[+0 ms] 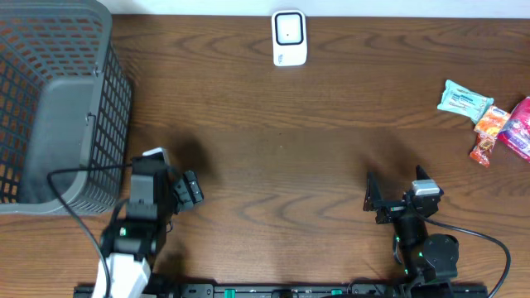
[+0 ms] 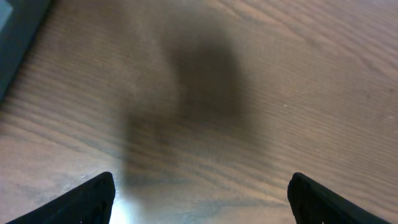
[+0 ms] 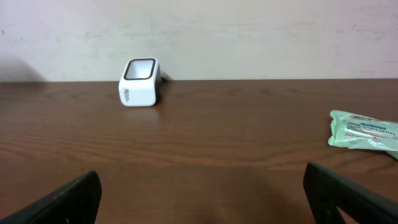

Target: Scan the item barcode

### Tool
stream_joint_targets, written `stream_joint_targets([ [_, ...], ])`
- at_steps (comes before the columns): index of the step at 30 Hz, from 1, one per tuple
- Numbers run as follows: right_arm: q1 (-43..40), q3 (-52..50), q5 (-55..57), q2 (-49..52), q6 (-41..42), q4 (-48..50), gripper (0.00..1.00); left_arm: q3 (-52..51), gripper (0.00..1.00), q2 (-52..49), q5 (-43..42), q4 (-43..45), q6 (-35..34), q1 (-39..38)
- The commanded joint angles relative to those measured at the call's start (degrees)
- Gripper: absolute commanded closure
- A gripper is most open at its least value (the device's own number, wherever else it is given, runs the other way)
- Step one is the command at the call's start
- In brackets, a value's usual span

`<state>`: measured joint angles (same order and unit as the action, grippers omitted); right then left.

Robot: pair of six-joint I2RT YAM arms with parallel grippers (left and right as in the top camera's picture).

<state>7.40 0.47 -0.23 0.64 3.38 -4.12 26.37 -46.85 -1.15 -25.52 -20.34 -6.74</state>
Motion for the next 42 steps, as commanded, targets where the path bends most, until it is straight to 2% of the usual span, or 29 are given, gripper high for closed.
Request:
stream_joint_targets([
  [1, 0.09, -0.17, -0.09, -0.37, -0.28, -0.17, 0.01, -4.87, 0.11, 8.46, 0.15, 0.85, 1.95, 0.20],
  [16, 0.09, -0.17, -0.09, -0.37, -0.28, -0.17, 0.01, -16.13, 0.11, 34.07, -0.20, 3.43, 4.15, 0.20],
  [20, 0.09, -0.17, -0.09, -0.37, -0.28, -0.17, 0.01, -18.38, 0.11, 38.99, -7.61, 8.59, 12.00, 0.26],
  [23, 0.09, -0.17, -0.09, -0.37, -0.28, -0.17, 0.01, -19.61, 0.11, 41.70, -9.33, 12.48, 15.17, 0.42],
  [30, 0.09, -0.17, -0.09, -0.37, -0.28, -0.17, 0.01, -22.40, 0.11, 46.86, -9.38, 19.50, 15.19, 4.22],
  [38, 0.09, -0.17, -0.09, -0.37, -0.28, -0.17, 0.01, -26.25, 0.11, 46.77, -9.42, 28.46, 15.19, 7.45],
  [42, 0.09, -0.17, -0.09, -0.37, -0.28, -0.17, 0.01, -26.14, 0.11, 46.77, -9.40, 28.74, 16.87, 7.80],
])
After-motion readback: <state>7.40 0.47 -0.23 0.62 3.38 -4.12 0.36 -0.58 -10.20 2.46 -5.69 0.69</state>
